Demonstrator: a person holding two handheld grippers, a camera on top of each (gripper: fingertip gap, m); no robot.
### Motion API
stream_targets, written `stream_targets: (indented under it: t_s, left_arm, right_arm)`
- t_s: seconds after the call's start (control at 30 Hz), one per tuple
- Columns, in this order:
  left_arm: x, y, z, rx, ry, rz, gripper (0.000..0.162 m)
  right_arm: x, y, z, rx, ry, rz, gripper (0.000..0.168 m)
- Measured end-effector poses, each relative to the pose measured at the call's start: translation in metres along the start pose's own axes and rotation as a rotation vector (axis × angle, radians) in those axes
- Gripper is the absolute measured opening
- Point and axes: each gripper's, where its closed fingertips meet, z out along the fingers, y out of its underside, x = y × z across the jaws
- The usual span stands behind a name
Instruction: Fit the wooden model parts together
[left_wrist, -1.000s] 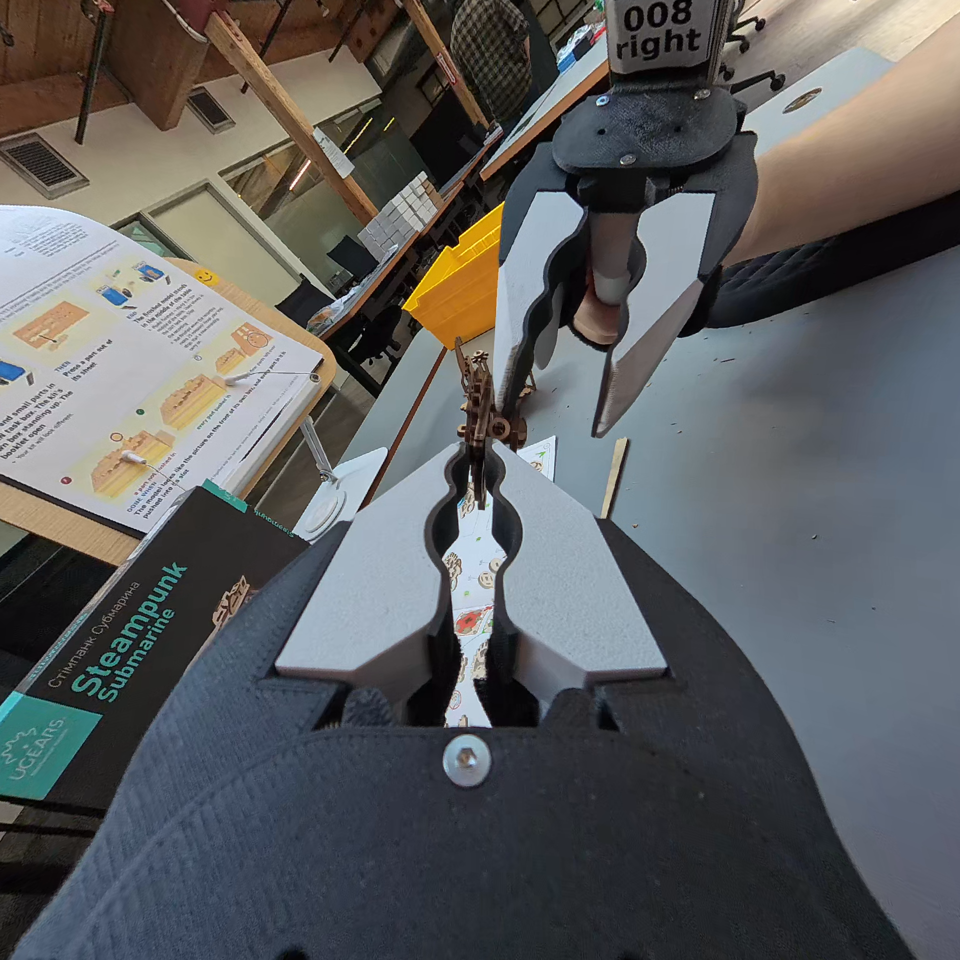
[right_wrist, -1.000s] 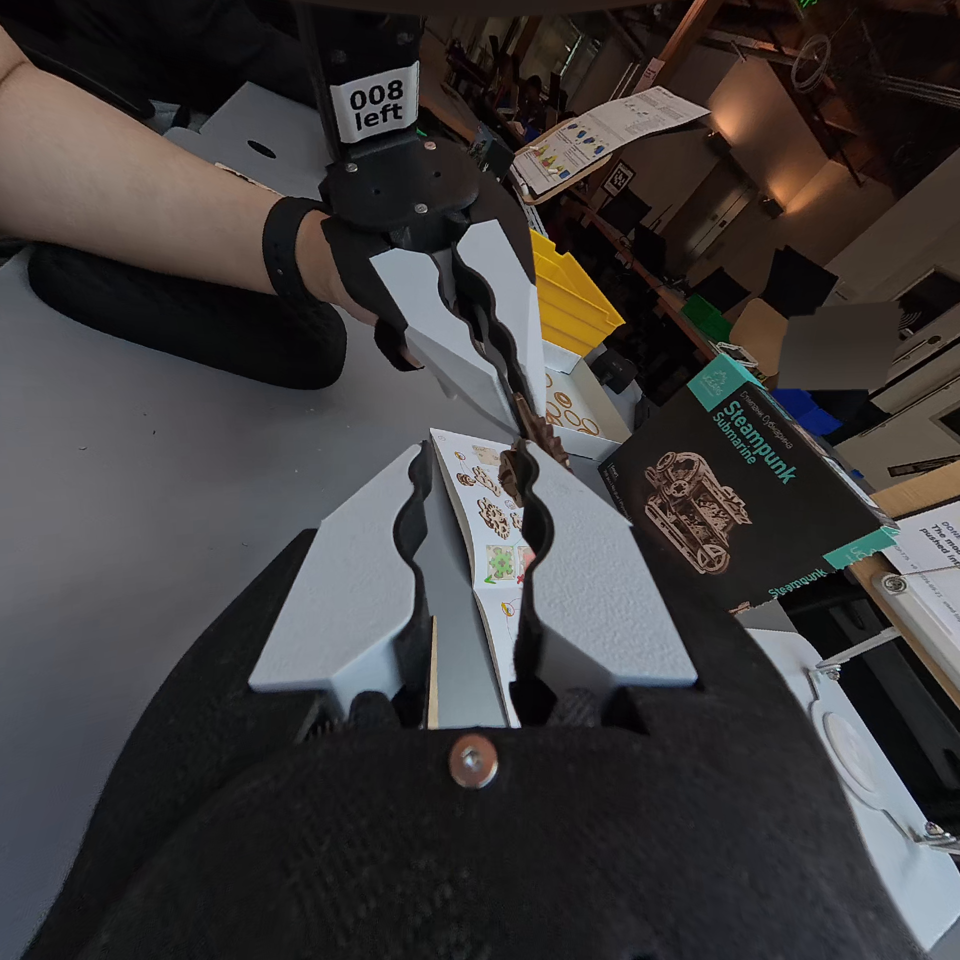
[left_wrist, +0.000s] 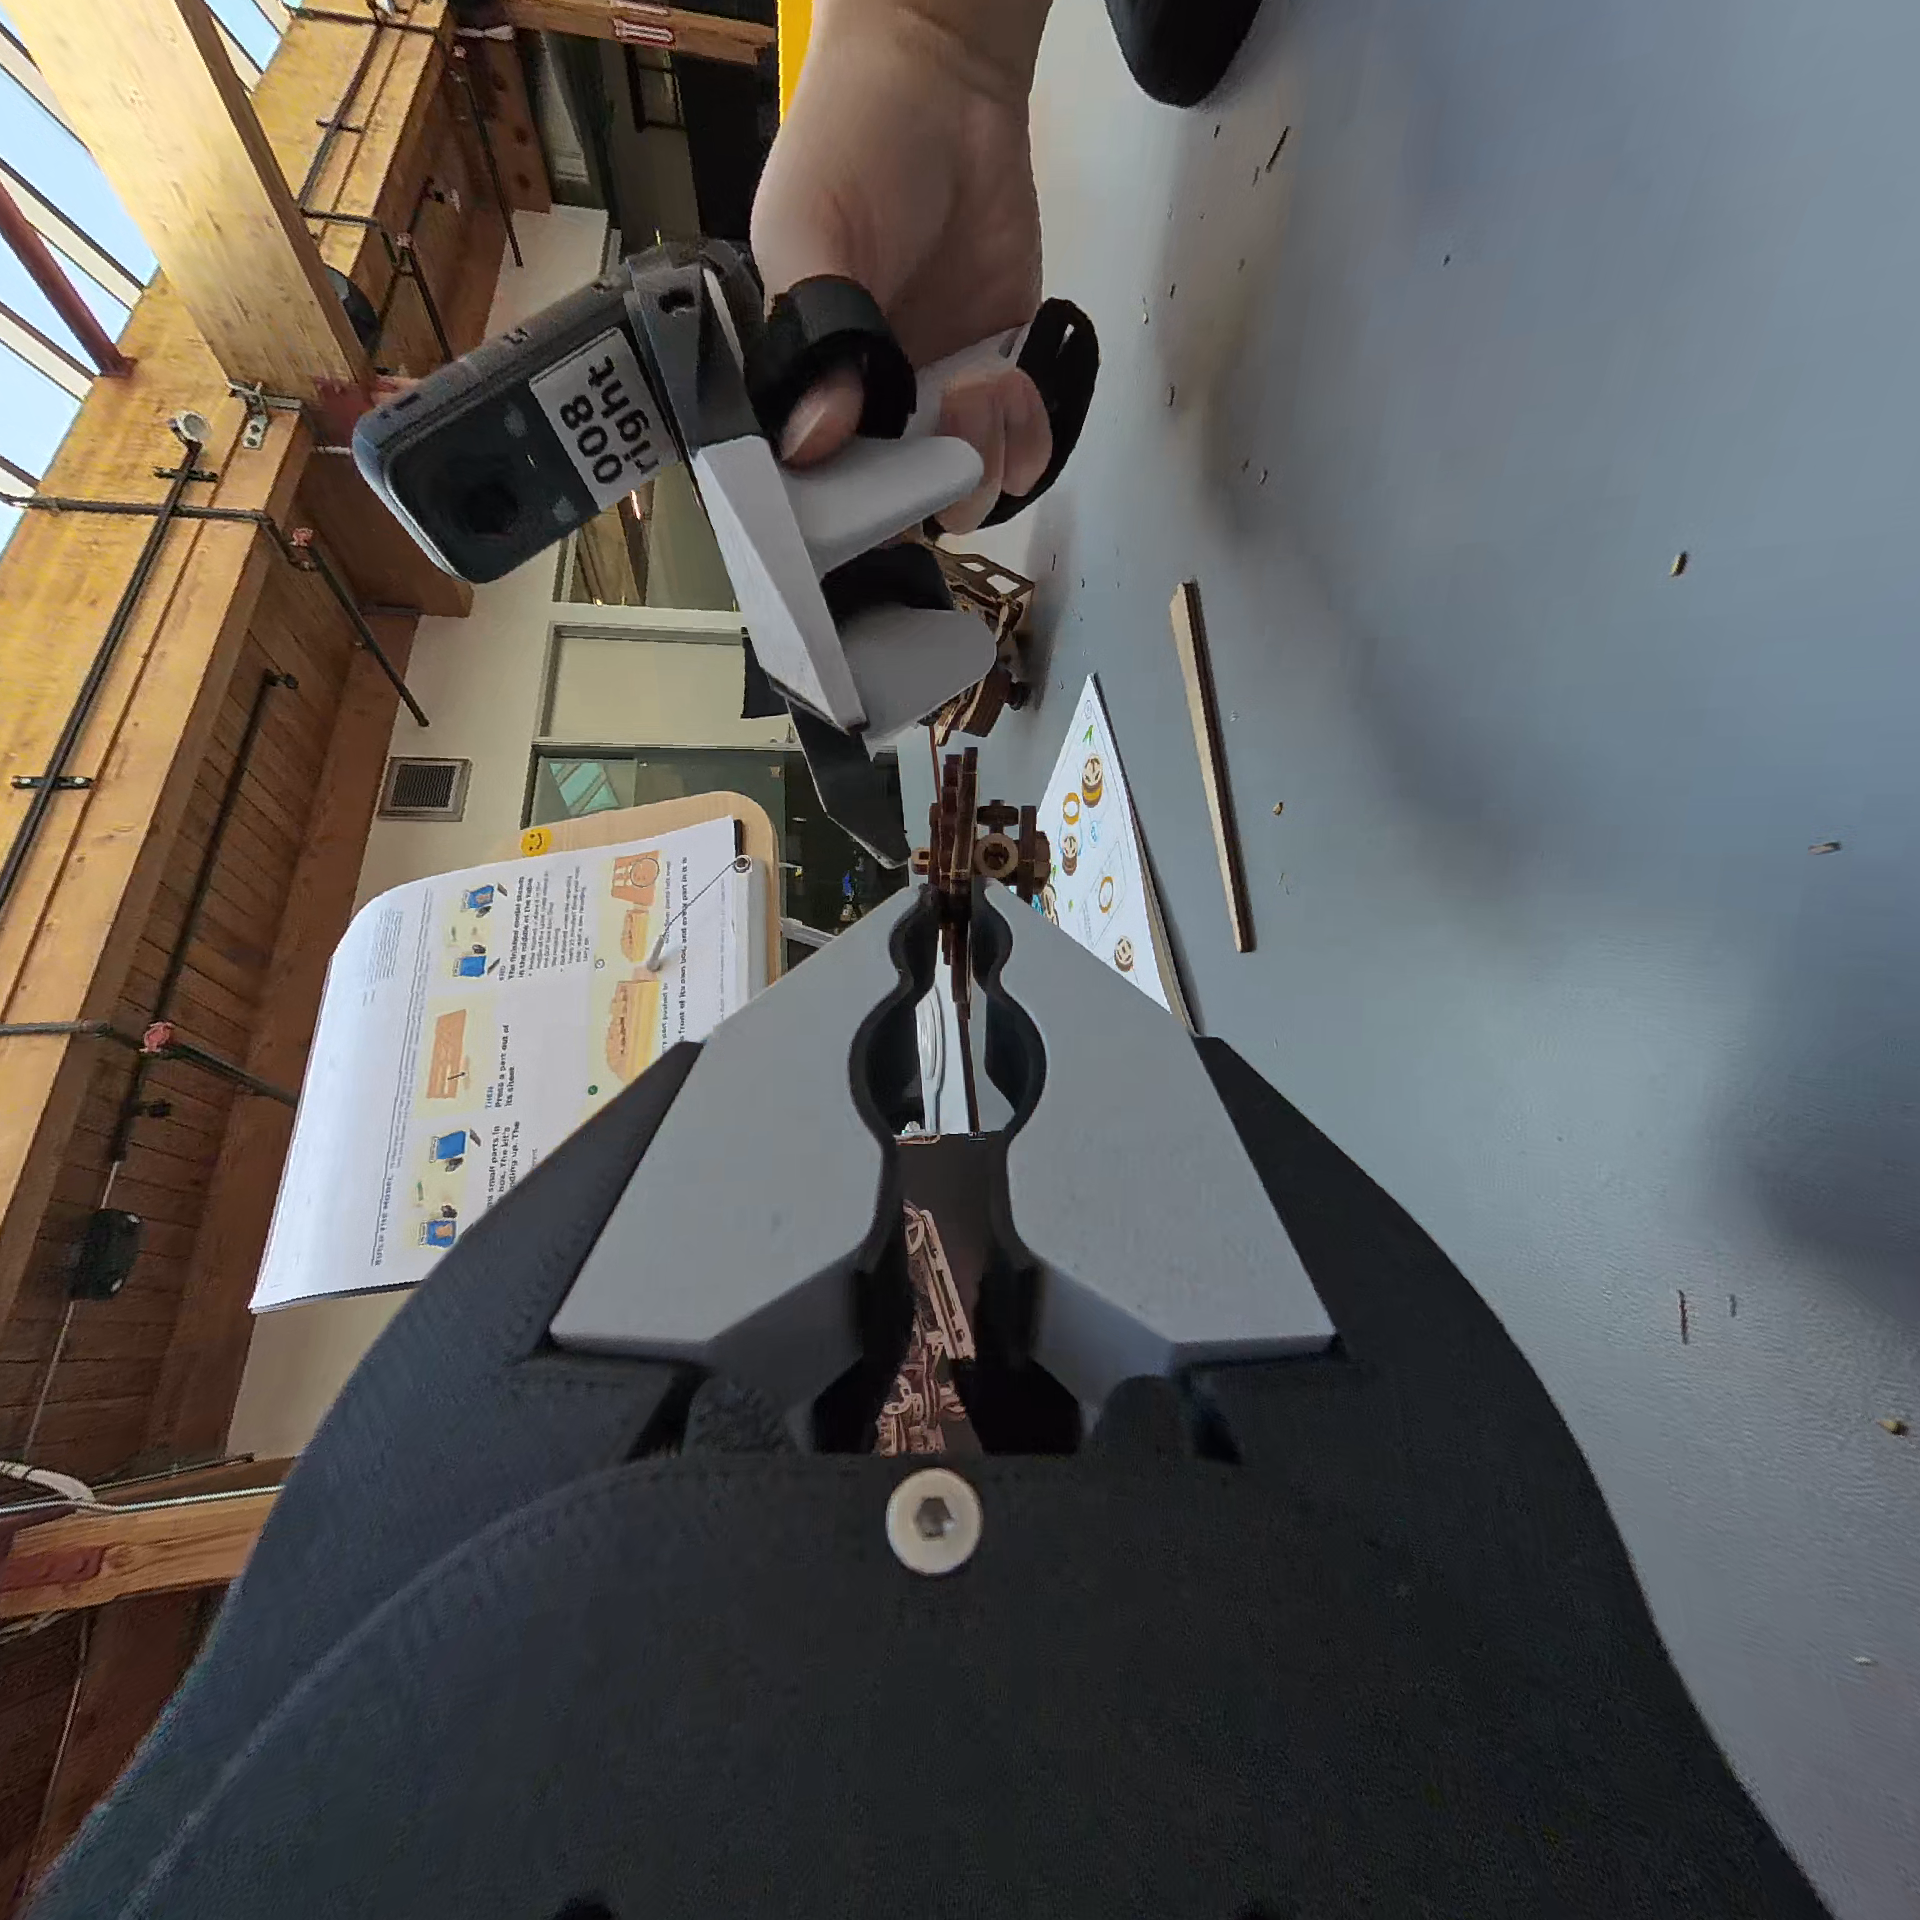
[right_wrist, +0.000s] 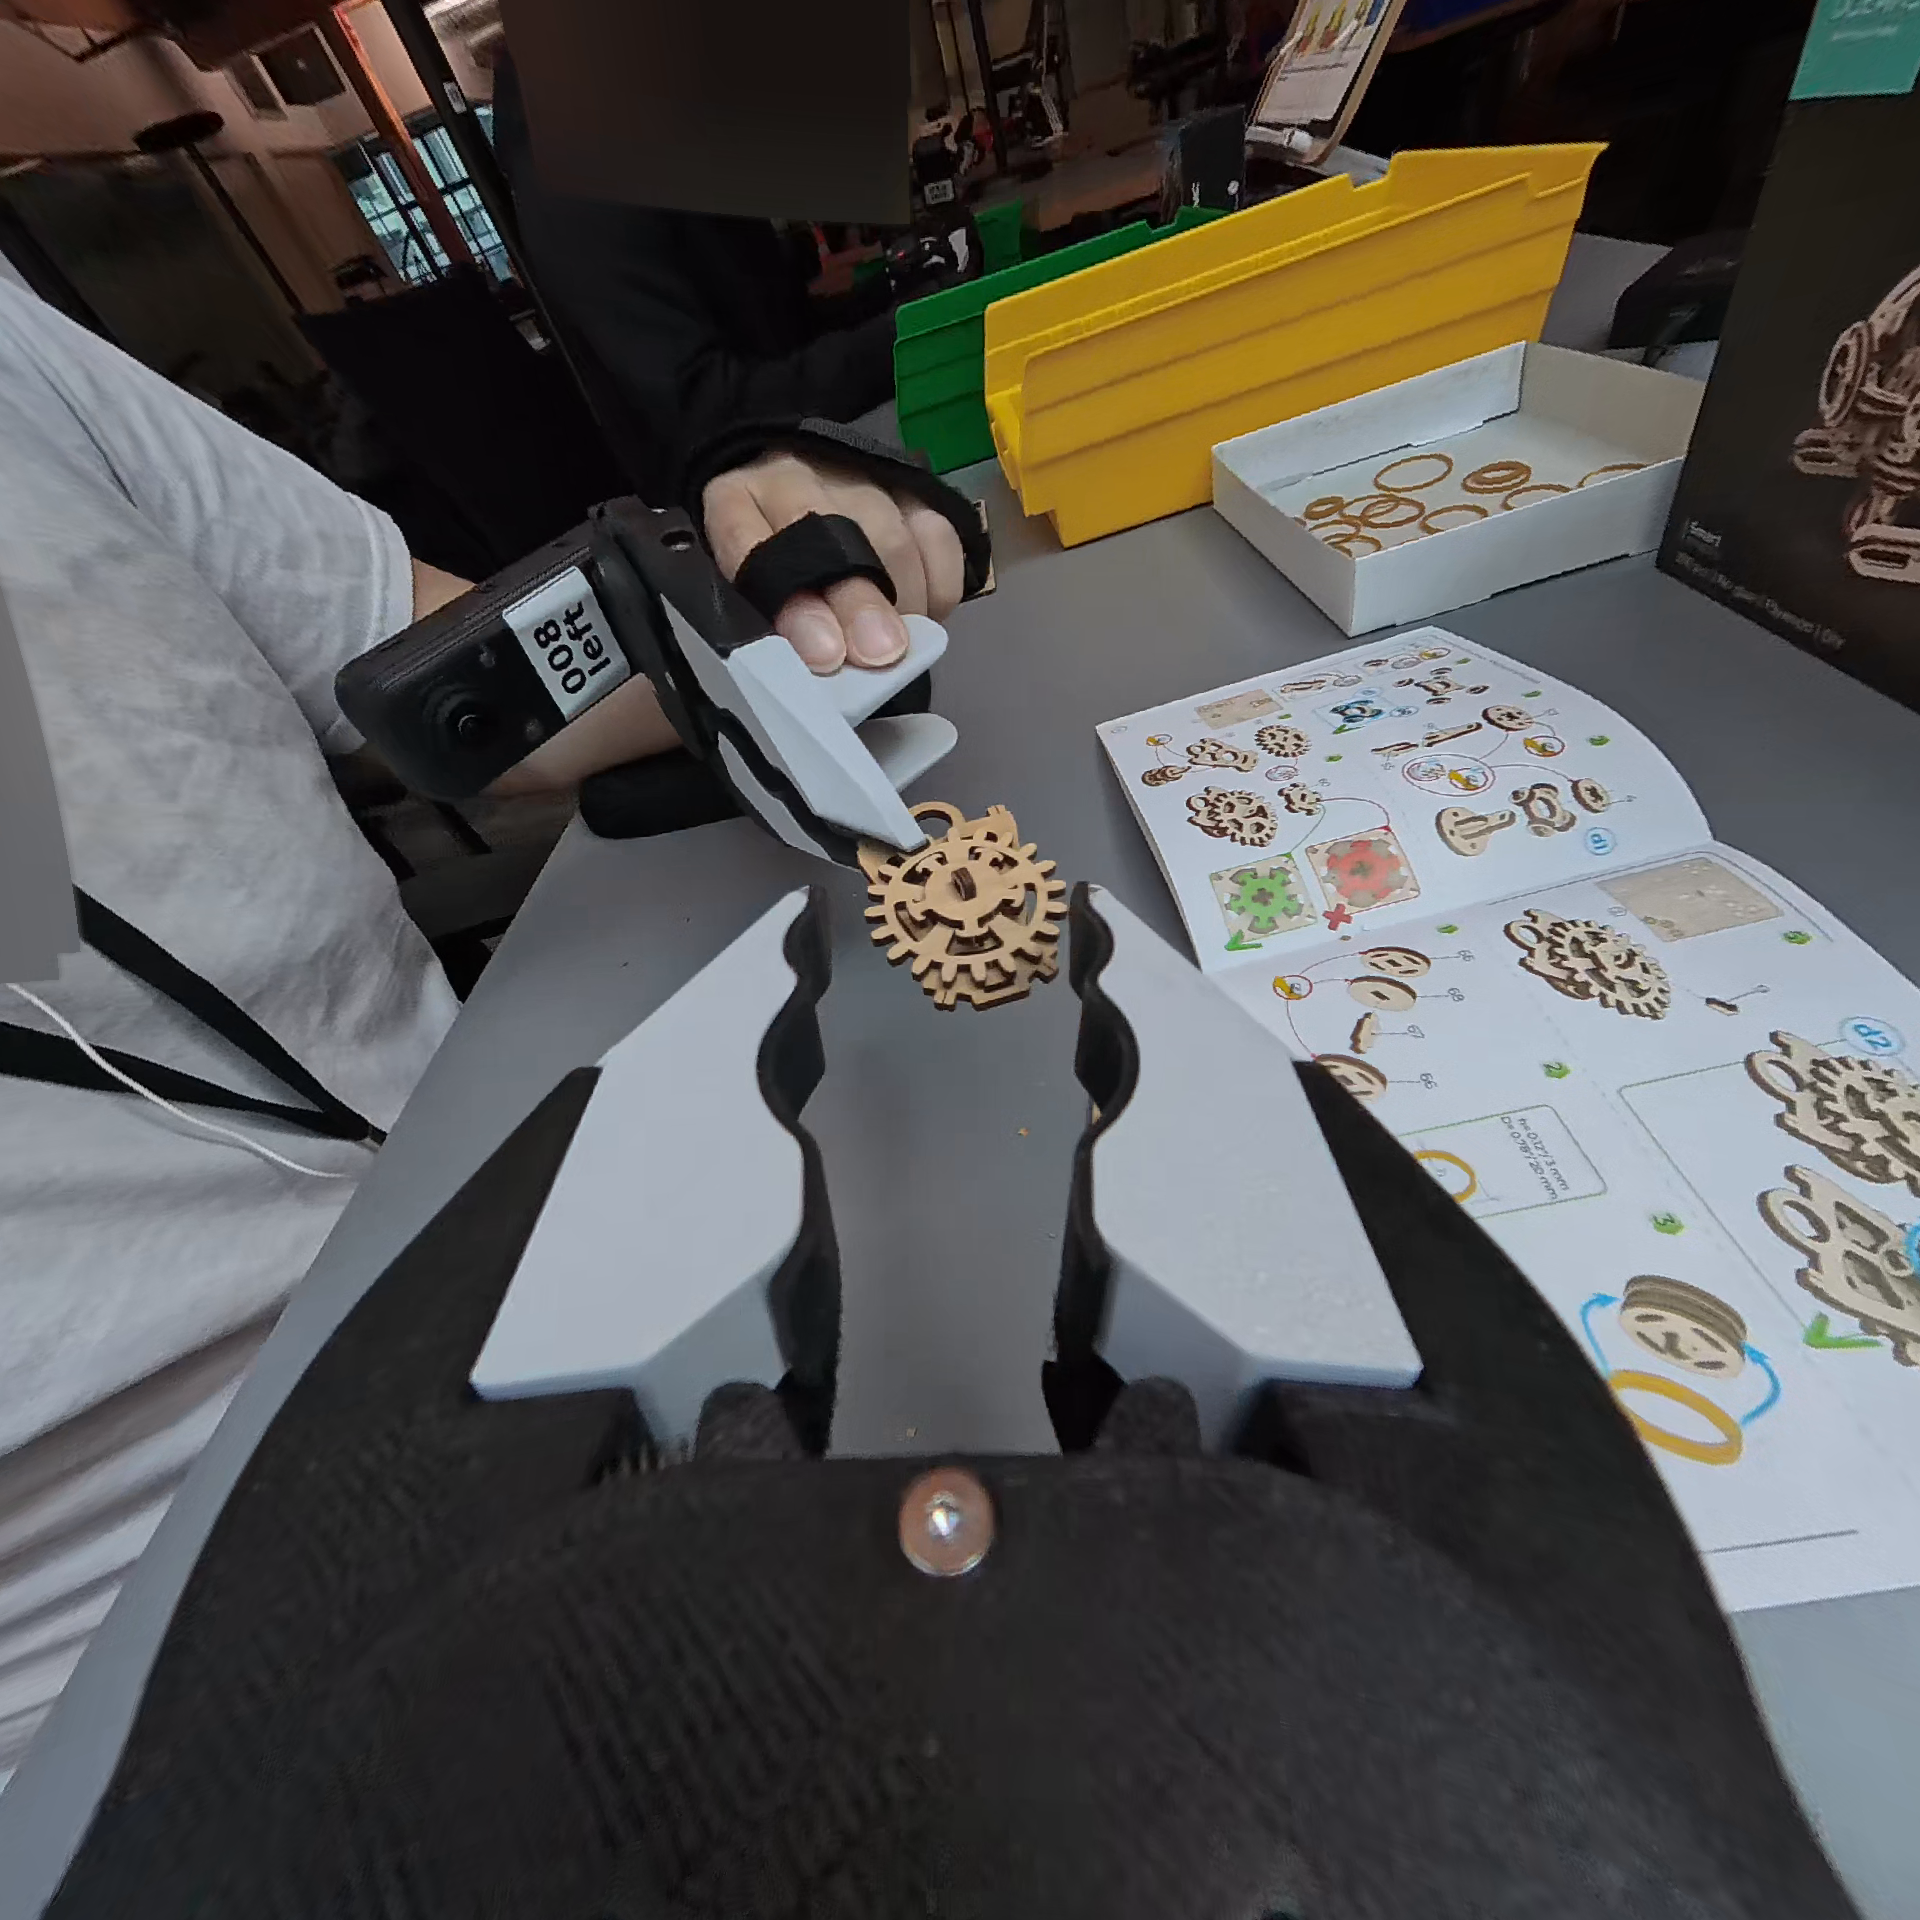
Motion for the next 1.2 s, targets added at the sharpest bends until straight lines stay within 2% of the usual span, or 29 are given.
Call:
stream_targets:
  t_s: [0.17, 0.3, 0.47, 0.57, 0.83, 0.9, 1.03, 1.2]
  left_arm:
    - [-0.005, -0.003, -0.001, 0.009, -0.046, 0.054, 0.003]
    - [-0.005, -0.003, -0.001, 0.015, -0.054, 0.062, 0.003]
    - [-0.011, -0.004, -0.003, 0.025, -0.089, 0.054, 0.002]
    - [-0.009, -0.014, -0.006, 0.059, -0.104, -0.006, 0.003]
    - [-0.002, -0.023, -0.013, 0.061, -0.139, -0.034, 0.002]
    - [-0.005, -0.023, -0.014, 0.066, -0.156, -0.048, 0.002]
    - [-0.006, -0.021, -0.016, 0.071, -0.167, -0.045, 0.003]
    - [-0.006, -0.022, -0.016, 0.085, -0.162, -0.065, 0.002]
  right_arm:
    - [-0.002, 0.021, 0.009, -0.115, 0.005, -0.064, 0.057]
    - [-0.007, 0.021, 0.012, -0.129, 0.007, -0.131, 0.042]
    - [-0.006, 0.008, 0.005, -0.057, 0.0, -0.101, 0.058]
    - [-0.019, -0.001, 0.004, 0.002, -0.072, -0.092, 0.056]
    - [-0.041, 0.011, 0.019, -0.069, -0.165, -0.124, 0.05]
    - [-0.042, 0.018, 0.022, -0.104, -0.166, -0.128, 0.055]
    - [-0.044, 0.013, 0.021, -0.076, -0.182, -0.104, 0.047]
    - [-0.045, 0.007, 0.022, -0.043, -0.185, -0.092, 0.051]
